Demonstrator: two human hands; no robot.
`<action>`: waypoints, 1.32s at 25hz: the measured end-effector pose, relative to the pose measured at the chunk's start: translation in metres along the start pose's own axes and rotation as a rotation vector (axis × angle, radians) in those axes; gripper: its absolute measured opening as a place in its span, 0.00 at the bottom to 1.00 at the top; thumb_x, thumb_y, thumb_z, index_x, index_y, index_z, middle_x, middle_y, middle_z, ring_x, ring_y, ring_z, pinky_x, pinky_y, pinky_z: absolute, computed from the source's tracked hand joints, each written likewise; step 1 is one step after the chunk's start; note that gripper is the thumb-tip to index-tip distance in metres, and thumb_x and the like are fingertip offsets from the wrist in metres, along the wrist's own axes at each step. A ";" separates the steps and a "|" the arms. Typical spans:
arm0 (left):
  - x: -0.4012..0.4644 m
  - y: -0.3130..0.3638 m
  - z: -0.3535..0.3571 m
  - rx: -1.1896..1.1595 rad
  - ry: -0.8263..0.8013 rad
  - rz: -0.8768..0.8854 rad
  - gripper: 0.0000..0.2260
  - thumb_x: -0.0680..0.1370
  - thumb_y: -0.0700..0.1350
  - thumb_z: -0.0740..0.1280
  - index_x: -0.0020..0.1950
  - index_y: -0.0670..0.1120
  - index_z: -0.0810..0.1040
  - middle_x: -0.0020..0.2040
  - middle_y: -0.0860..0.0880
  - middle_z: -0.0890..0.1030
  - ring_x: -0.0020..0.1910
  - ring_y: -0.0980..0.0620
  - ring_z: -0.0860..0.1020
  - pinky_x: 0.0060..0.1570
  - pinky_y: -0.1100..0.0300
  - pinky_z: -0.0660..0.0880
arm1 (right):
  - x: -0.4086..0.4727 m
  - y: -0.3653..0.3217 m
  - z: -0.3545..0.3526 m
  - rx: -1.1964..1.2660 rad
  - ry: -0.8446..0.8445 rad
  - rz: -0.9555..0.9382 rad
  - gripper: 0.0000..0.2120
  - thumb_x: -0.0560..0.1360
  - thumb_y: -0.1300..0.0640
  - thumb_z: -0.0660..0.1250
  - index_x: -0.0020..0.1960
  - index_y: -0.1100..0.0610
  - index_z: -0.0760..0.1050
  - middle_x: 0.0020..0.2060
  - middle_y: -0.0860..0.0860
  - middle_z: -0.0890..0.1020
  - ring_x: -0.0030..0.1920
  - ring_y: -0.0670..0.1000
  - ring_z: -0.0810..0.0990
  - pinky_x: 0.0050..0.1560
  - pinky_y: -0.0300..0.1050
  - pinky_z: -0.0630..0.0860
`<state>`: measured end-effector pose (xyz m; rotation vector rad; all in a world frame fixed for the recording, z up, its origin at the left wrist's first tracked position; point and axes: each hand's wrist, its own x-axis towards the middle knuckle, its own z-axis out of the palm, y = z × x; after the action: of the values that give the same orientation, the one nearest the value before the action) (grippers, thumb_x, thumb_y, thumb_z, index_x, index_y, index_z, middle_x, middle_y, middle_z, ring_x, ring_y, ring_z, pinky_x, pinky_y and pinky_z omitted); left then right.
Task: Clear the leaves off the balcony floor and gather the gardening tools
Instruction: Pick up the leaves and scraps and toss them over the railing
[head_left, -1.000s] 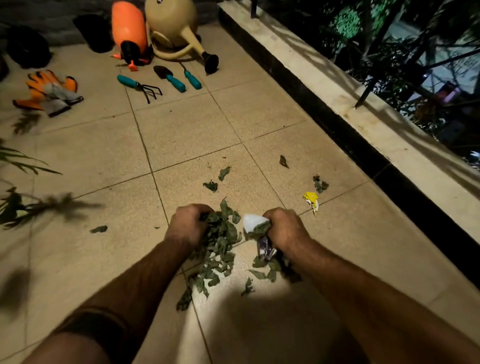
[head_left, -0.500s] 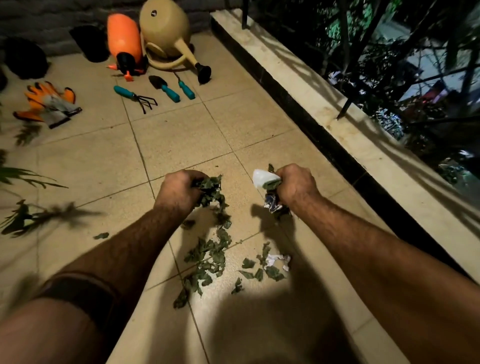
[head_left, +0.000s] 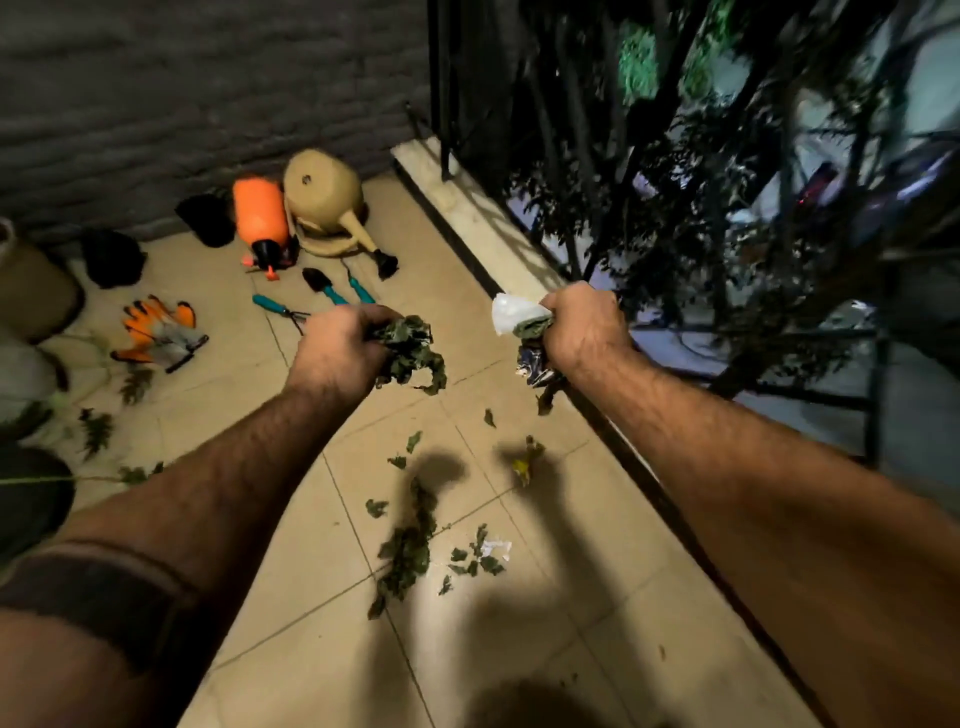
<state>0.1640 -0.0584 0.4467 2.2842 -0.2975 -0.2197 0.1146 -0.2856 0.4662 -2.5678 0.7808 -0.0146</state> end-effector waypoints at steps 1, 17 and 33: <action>-0.002 0.037 -0.024 -0.013 -0.005 0.014 0.13 0.76 0.33 0.69 0.52 0.49 0.83 0.43 0.49 0.85 0.39 0.52 0.83 0.38 0.58 0.81 | -0.006 -0.014 -0.041 0.002 0.015 0.003 0.12 0.76 0.64 0.66 0.55 0.55 0.85 0.47 0.56 0.83 0.48 0.56 0.80 0.46 0.42 0.72; -0.120 0.406 -0.320 0.028 -0.059 0.469 0.13 0.72 0.35 0.70 0.46 0.54 0.83 0.39 0.52 0.85 0.36 0.56 0.83 0.37 0.72 0.75 | -0.217 -0.160 -0.484 0.170 0.326 0.172 0.15 0.72 0.63 0.65 0.54 0.53 0.85 0.48 0.59 0.84 0.53 0.58 0.83 0.44 0.40 0.69; -0.364 0.561 -0.244 -0.012 -0.561 0.967 0.12 0.73 0.38 0.72 0.49 0.55 0.87 0.40 0.55 0.85 0.43 0.55 0.82 0.47 0.61 0.77 | -0.567 -0.047 -0.577 0.125 0.646 0.724 0.16 0.71 0.65 0.64 0.49 0.51 0.85 0.43 0.59 0.84 0.50 0.61 0.83 0.46 0.44 0.77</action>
<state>-0.2027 -0.1468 1.0500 1.7747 -1.6051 -0.3369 -0.4162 -0.1926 1.0708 -2.0142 1.8300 -0.6595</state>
